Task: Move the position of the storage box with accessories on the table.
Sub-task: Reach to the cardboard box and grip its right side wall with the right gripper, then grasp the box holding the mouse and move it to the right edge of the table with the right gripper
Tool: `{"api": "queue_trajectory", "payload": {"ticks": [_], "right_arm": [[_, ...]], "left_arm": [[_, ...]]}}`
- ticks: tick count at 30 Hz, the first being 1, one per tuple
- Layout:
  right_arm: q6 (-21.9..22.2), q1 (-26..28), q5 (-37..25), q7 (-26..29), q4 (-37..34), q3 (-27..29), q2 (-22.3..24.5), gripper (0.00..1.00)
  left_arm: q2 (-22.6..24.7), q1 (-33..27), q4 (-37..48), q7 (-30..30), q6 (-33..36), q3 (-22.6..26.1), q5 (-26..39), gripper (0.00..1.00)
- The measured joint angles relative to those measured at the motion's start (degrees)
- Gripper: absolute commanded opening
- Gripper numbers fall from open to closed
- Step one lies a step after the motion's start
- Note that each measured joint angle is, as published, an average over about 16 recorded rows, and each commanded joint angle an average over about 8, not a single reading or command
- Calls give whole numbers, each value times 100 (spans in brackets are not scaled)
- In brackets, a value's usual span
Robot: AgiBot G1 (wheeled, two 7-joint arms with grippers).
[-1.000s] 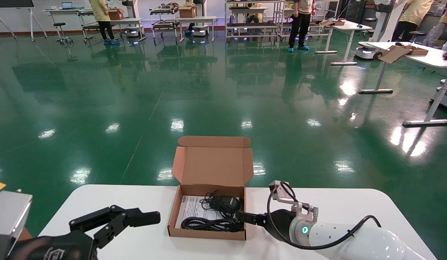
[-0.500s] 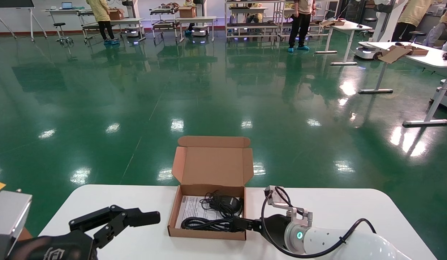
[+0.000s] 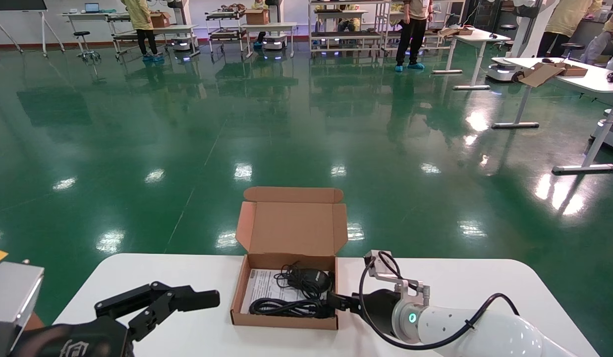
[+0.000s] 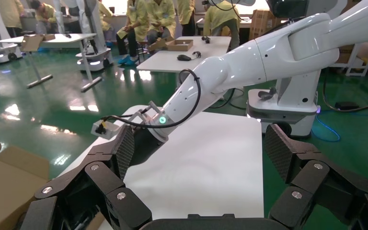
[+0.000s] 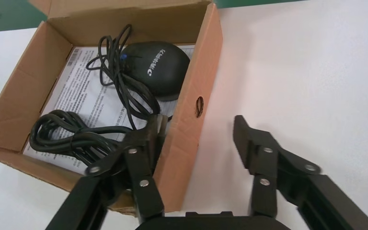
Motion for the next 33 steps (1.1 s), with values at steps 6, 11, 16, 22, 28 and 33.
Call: {"api": "queue_trajectory", "payload": {"ticks": [6, 11, 16, 22, 28, 33], "right_arm": [[27, 3, 80, 9, -5, -106, 1, 0], [45, 2, 145, 16, -14, -189, 2, 0], [59, 6, 203, 19, -33, -268, 5, 0], [40, 43, 268, 3, -74, -347, 16, 0], [-45, 142, 333, -74, -151, -392, 42, 0], [-184, 281, 390, -201, -243, -394, 81, 0]], "left_arm": [[0, 0, 0, 0, 0, 0, 0, 100], [0, 0, 0, 0, 0, 0, 0, 100], [0, 0, 0, 0, 0, 0, 0, 100], [0, 0, 0, 0, 0, 0, 0, 100], [0, 0, 0, 0, 0, 0, 0, 100], [0, 0, 0, 0, 0, 0, 0, 100]]}}
